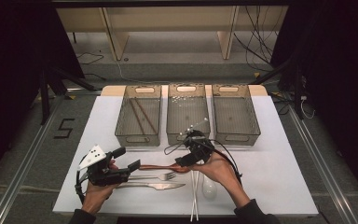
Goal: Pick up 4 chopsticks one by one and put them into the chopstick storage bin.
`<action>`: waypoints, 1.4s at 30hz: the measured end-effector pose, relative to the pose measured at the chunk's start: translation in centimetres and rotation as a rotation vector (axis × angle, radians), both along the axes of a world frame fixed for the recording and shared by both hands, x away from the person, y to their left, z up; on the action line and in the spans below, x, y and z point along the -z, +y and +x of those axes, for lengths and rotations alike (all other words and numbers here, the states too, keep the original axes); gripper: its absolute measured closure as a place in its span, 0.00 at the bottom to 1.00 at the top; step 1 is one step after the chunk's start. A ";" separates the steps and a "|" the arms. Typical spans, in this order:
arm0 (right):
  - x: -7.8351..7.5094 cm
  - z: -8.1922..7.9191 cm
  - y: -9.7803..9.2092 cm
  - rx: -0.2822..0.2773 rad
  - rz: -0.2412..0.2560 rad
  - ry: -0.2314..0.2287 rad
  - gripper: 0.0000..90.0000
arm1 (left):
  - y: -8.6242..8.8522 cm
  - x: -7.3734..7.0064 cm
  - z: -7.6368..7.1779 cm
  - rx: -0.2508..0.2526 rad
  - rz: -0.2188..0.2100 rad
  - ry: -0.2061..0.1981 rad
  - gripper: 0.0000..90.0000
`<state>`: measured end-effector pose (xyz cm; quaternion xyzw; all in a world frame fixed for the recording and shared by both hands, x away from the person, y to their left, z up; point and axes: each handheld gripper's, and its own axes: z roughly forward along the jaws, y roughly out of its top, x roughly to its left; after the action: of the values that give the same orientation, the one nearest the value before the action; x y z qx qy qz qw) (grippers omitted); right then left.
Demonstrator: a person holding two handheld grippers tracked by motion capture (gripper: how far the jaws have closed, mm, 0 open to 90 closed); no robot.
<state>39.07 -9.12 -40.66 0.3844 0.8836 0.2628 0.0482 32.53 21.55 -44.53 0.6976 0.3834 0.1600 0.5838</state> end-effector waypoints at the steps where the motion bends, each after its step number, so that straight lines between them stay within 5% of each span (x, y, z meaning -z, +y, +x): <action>1: 0.3 -0.3 -0.1 0.001 -0.015 0.004 0.36 | 0.0 0.0 0.0 0.000 0.001 0.001 0.18; 15: 3.5 -2.9 -0.6 -0.032 -0.125 0.069 0.43 | -0.1 0.0 0.0 0.003 0.003 0.001 0.18; 34: 5.4 -2.4 -0.1 -0.032 -0.179 0.116 0.64 | -0.1 0.0 0.0 0.003 0.002 0.002 0.18; 42: 5.3 -2.0 0.3 -0.034 -0.215 0.141 0.65 | -0.1 0.0 0.0 0.004 0.002 0.002 0.18</action>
<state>37.05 -8.83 -46.00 0.3796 0.9142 0.1398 0.0227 32.54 21.43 -44.56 0.6992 0.3821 0.1586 0.5830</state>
